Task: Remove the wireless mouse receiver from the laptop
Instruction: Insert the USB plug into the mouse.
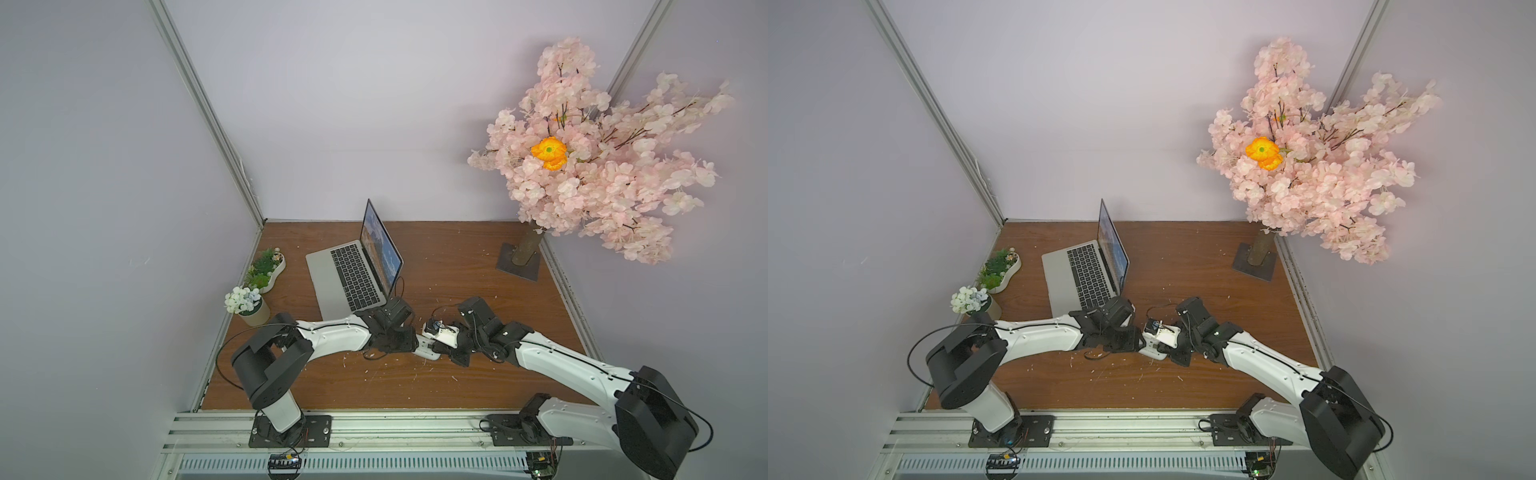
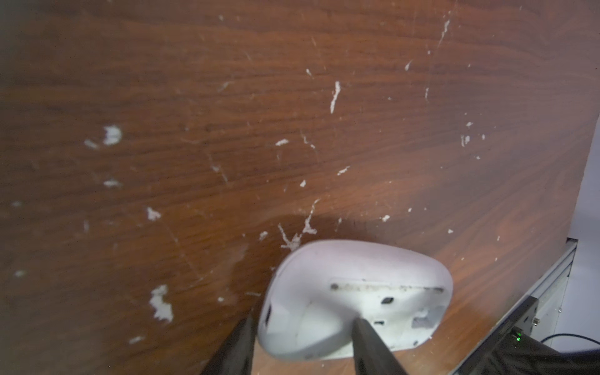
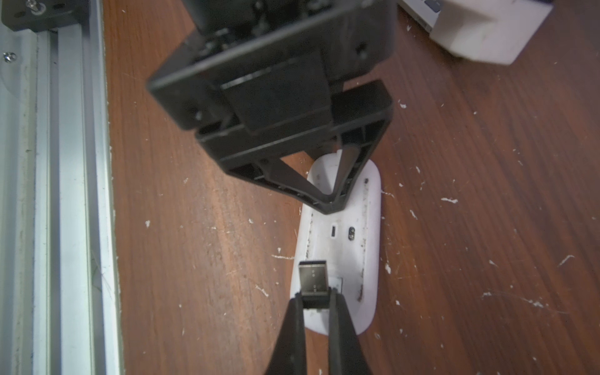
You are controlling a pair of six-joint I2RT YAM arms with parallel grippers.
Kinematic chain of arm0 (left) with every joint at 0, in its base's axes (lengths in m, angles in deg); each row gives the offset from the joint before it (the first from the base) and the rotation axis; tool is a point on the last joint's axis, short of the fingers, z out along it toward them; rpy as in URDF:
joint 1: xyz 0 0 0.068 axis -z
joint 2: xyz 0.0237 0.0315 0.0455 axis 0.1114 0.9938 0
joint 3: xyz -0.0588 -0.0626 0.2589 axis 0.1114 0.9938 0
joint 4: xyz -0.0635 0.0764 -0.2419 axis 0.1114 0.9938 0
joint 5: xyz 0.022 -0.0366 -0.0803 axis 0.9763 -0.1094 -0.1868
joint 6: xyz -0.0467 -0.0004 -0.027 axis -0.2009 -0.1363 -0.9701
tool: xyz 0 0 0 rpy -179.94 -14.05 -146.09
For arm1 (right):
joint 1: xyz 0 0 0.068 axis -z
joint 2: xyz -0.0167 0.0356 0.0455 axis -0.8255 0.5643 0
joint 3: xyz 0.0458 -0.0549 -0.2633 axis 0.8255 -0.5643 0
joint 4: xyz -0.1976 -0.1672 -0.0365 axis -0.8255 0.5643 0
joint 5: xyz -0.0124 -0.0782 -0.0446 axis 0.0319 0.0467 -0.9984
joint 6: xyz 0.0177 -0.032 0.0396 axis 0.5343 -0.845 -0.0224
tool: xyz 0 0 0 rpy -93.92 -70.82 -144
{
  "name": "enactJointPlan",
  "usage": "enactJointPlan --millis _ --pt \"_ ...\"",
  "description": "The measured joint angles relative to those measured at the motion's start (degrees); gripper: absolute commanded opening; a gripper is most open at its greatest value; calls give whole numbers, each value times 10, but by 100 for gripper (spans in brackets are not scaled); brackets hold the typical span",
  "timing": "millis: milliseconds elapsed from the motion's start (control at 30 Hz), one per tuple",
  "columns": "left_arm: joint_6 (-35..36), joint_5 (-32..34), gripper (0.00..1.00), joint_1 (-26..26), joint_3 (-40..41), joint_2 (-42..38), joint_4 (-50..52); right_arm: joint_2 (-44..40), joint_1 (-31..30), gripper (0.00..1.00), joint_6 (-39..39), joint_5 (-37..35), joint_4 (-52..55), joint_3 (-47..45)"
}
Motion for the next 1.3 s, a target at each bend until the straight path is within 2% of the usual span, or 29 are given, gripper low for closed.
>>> enactJointPlan --millis 1300 --pt "-11 12 52 7 0 2 -11 29 -4 0 7 -66 -19 -14"
